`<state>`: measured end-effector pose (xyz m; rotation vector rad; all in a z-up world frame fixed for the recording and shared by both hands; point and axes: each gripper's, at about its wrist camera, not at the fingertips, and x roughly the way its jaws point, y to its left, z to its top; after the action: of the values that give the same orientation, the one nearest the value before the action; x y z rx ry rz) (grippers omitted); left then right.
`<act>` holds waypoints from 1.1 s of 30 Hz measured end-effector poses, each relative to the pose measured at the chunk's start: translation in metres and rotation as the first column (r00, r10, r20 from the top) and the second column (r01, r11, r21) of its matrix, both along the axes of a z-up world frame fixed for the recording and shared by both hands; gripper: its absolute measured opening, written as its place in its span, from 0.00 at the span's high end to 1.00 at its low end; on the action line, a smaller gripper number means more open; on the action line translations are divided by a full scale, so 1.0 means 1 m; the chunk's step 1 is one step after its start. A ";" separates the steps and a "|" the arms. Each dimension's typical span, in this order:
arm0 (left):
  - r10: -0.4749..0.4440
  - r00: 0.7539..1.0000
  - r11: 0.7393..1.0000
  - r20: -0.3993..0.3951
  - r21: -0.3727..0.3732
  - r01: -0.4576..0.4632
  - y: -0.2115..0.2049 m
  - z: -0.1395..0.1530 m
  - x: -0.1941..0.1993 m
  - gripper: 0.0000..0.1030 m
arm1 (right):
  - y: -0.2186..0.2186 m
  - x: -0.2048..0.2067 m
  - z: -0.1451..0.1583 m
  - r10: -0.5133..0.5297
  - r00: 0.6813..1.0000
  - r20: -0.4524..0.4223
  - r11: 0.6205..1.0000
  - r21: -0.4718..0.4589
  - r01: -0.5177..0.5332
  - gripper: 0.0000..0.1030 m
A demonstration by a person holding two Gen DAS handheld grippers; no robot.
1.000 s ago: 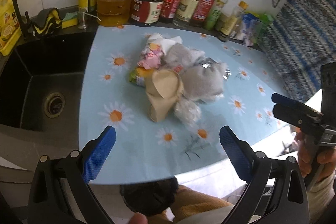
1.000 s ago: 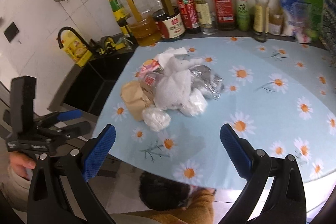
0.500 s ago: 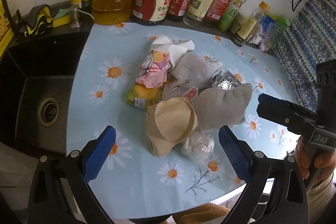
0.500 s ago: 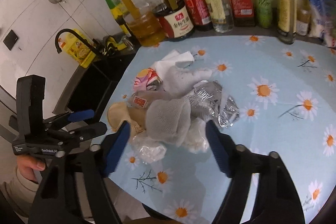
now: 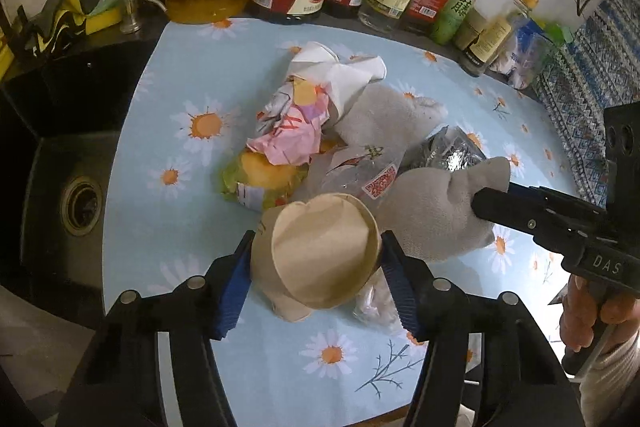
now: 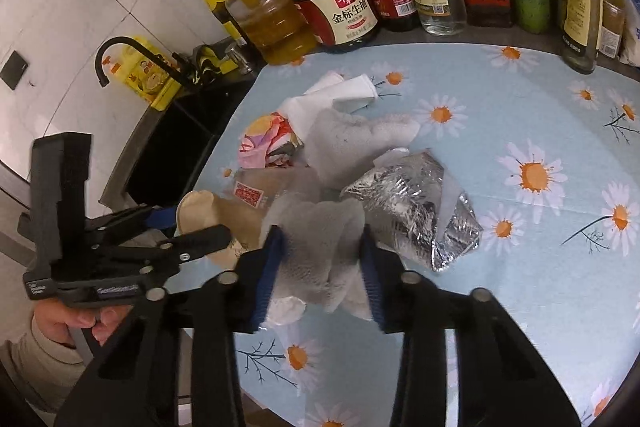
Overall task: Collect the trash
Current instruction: 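Grasp the beige paper cup with the left tool while the right tool grasps the grey cloth, then carry the cup and cloth down toward the black bin with both tools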
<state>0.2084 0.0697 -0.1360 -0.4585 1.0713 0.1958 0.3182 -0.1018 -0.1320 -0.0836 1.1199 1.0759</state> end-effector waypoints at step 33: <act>0.015 0.986 0.999 0.167 0.033 -0.020 -0.011 0.061 -0.079 0.43 | -0.036 -0.080 0.083 -0.046 0.988 0.150 0.990 0.142 0.024 0.81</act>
<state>0.1297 0.0588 -0.0750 -0.4450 0.8990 0.1880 0.2381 -0.1381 -0.0495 -0.0342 0.9030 1.0954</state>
